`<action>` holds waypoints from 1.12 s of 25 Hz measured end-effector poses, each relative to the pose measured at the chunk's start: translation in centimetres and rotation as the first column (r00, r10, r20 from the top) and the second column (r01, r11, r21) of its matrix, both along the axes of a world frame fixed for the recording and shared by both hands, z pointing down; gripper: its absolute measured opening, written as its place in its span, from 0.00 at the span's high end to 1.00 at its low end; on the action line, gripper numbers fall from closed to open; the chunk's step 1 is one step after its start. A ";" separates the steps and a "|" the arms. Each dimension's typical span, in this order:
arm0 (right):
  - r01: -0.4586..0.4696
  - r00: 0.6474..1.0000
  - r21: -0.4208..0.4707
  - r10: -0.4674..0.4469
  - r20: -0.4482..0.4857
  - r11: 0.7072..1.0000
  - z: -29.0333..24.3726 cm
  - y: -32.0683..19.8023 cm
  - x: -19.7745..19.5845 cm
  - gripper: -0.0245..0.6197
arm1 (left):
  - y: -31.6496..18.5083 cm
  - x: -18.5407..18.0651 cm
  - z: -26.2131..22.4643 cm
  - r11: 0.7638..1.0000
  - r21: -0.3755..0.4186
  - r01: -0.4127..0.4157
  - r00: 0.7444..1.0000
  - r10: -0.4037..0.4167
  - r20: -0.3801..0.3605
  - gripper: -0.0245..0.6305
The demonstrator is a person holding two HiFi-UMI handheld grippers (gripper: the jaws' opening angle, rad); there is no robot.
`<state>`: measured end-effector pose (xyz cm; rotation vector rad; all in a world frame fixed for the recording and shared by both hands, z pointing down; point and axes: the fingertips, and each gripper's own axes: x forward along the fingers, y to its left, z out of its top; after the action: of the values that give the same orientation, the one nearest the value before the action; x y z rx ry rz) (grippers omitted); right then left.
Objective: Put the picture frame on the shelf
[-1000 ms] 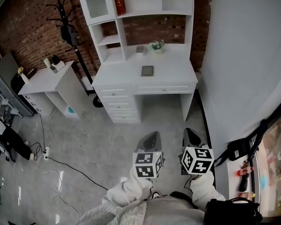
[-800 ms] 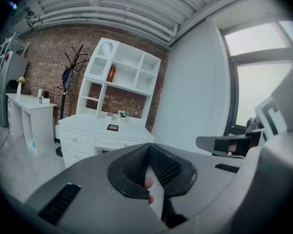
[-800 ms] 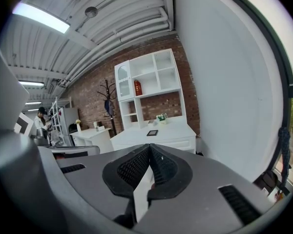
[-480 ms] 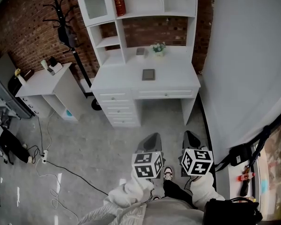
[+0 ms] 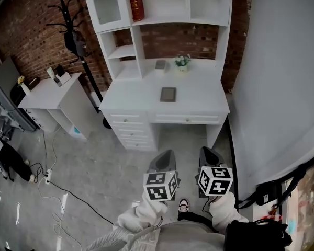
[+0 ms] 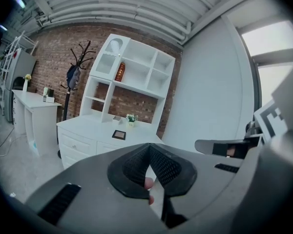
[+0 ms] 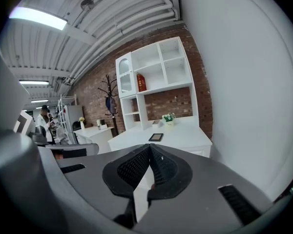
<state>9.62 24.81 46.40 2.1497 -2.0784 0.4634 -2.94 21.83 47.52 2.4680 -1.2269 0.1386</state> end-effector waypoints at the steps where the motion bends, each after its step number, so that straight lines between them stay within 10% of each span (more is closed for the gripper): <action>1: 0.002 1.000 0.000 -0.002 -0.005 1.000 -0.2 -1.0 0.7 0.93 | -0.8 0.6 -0.2 1.000 0.005 0.001 1.000 -0.001 0.005 0.96; 28: 0.042 0.997 -0.091 -0.036 0.068 0.995 3.9 -17.4 9.9 0.93 | -16.6 9.6 2.3 0.998 -0.042 0.042 0.994 -0.038 0.100 0.96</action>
<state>19.49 7.37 50.25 2.0651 -2.0846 0.6217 6.63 5.21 49.79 2.4229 -1.2992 0.2768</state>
